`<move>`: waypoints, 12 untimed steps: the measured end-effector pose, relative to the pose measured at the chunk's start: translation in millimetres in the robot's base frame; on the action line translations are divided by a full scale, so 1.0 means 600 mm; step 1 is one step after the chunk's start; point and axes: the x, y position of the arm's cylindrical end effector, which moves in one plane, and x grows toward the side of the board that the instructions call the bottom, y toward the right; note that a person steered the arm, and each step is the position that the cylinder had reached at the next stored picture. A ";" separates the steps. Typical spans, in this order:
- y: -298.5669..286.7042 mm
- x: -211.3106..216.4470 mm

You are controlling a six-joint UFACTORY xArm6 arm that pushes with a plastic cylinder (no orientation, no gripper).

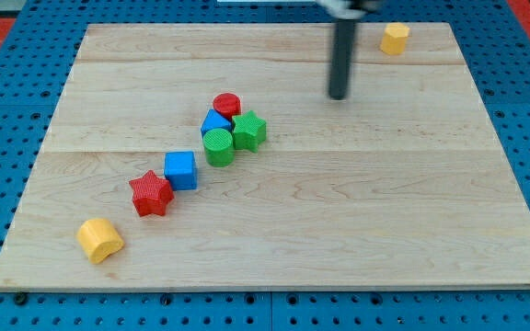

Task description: Place the yellow blocks with red star in a diagonal line

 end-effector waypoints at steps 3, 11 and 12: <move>0.156 -0.143; -0.375 -0.009; -0.411 0.037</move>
